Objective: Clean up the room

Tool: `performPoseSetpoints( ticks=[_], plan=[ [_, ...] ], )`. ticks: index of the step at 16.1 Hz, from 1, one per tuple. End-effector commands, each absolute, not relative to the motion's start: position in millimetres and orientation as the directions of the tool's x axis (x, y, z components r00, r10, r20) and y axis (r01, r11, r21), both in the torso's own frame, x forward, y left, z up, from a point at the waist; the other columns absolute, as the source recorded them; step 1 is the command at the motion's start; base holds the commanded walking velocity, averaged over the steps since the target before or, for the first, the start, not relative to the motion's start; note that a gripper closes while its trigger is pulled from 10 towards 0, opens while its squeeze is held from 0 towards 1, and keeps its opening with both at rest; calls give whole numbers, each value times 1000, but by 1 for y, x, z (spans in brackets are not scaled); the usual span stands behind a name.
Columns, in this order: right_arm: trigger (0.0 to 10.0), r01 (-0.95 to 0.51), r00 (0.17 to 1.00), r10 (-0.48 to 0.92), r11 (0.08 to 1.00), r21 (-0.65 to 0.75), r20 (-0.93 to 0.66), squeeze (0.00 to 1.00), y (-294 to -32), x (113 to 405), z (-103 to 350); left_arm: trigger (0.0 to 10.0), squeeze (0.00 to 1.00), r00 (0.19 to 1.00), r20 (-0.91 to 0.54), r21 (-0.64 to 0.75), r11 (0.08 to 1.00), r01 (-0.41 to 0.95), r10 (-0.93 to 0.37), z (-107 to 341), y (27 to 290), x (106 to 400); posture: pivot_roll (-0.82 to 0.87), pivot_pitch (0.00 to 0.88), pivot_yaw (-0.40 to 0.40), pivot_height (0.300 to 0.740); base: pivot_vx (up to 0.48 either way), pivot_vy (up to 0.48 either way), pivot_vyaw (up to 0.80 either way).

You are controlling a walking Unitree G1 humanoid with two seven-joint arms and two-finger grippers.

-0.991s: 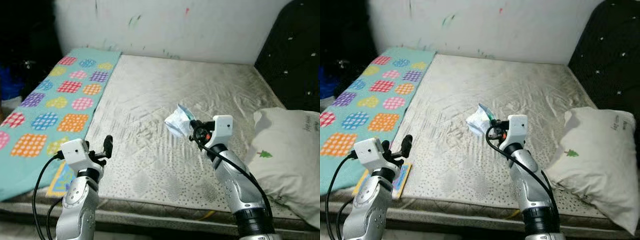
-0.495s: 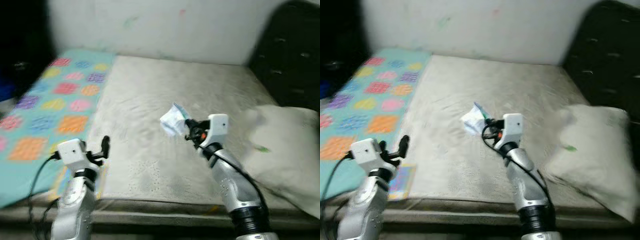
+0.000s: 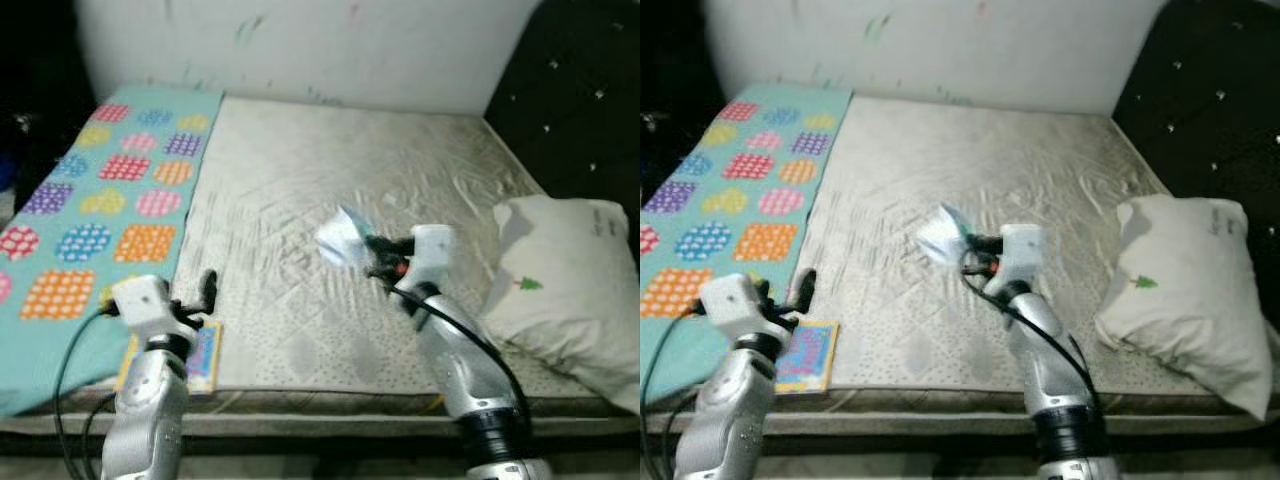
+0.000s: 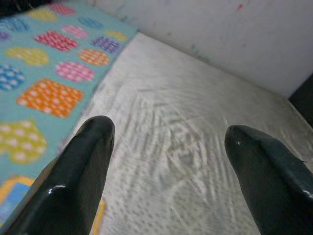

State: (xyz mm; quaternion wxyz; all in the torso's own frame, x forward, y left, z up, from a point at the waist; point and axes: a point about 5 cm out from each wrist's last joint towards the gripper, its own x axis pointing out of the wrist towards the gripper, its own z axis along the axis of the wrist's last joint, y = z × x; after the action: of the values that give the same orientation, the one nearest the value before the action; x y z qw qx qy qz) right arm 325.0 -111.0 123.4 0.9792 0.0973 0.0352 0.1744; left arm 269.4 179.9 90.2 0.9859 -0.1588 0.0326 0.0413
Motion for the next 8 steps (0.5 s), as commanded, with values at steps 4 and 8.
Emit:
performPoseSetpoints(
  ticks=[4, 8],
  plan=[
    [10000, -300, 949, 313, 935, 189, -44, 0, -124, 326, 123, 10000, 0, 996, -80, -320, 945, -72, 48, 90, 171, 271, -87, 6, -59, 740, 0, 480, 0],
    [10000, -300, 949, 313, 936, 185, -44, 0, -124, 327, 123, 10000, 0, 996, -79, -319, 945, -72, 49, 90, 171, 272, -88, 5, -59, 740, 0, 480, 0]
  ],
)
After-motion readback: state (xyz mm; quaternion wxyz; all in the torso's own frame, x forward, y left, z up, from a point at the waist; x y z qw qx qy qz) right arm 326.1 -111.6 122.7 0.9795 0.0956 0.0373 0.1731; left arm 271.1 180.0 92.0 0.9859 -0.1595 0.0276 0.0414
